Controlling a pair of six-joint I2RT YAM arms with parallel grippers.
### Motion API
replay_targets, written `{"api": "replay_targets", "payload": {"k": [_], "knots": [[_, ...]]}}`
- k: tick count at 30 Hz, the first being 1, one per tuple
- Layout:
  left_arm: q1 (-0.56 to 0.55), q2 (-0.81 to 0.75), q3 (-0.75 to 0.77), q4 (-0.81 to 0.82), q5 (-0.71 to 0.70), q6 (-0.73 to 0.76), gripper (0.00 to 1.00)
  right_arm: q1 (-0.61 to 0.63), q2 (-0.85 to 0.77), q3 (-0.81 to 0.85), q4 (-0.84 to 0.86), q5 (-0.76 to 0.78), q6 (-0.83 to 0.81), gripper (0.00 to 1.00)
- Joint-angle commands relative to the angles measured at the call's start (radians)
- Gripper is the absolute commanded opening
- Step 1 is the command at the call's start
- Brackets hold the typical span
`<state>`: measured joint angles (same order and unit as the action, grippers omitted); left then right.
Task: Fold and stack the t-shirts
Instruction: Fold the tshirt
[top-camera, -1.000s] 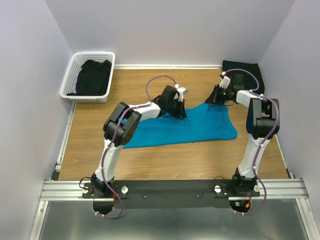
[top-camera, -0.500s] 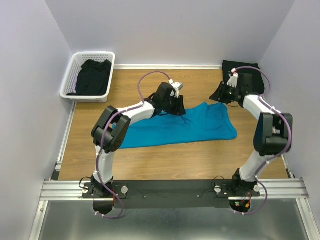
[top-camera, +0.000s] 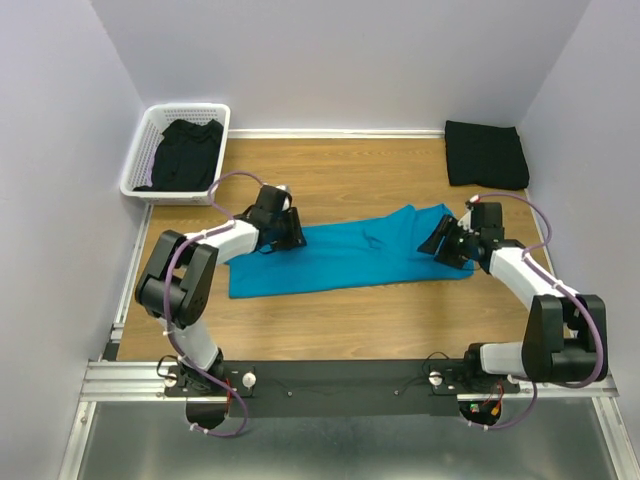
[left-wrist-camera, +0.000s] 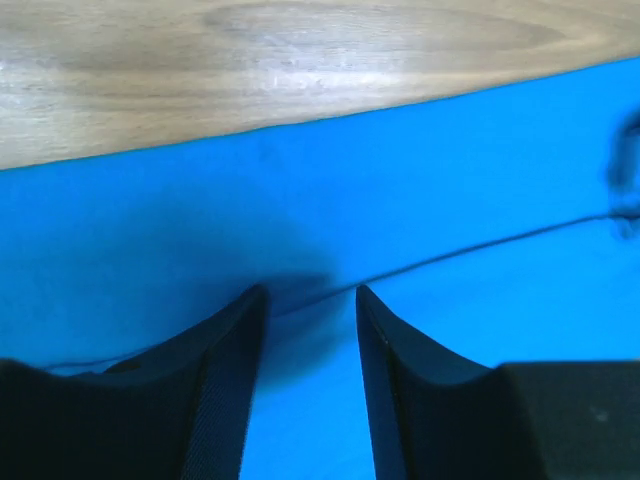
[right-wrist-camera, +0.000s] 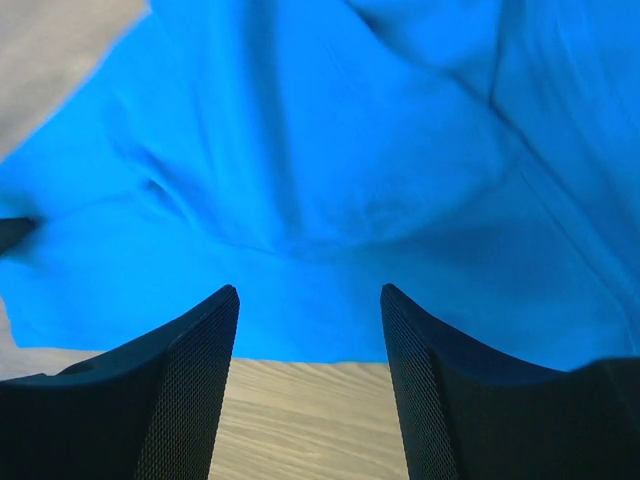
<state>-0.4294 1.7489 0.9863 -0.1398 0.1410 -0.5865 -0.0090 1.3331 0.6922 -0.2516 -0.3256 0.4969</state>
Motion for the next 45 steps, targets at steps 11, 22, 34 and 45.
{"api": "replay_targets", "payload": {"k": [11, 22, 34, 45], "knots": [[0.106, -0.15, -0.294, -0.035, 0.063, -0.139, 0.56, 0.032, 0.341, 0.11, 0.071, 0.173, 0.005, 0.68], [-0.089, -0.27, -0.331, -0.006, 0.218, -0.26, 0.72, 0.078, 1.009, 0.947, 0.08, 0.025, -0.04, 0.68], [-0.181, -0.417, -0.14, -0.176, 0.054, -0.239, 0.83, 0.205, 0.754, 0.899, 0.022, 0.059, -0.095, 0.69], [-0.161, -0.267, -0.149, -0.139, 0.035, -0.174, 0.49, 0.495, 0.428, 0.412, 0.021, 0.025, 0.055, 0.45]]}}
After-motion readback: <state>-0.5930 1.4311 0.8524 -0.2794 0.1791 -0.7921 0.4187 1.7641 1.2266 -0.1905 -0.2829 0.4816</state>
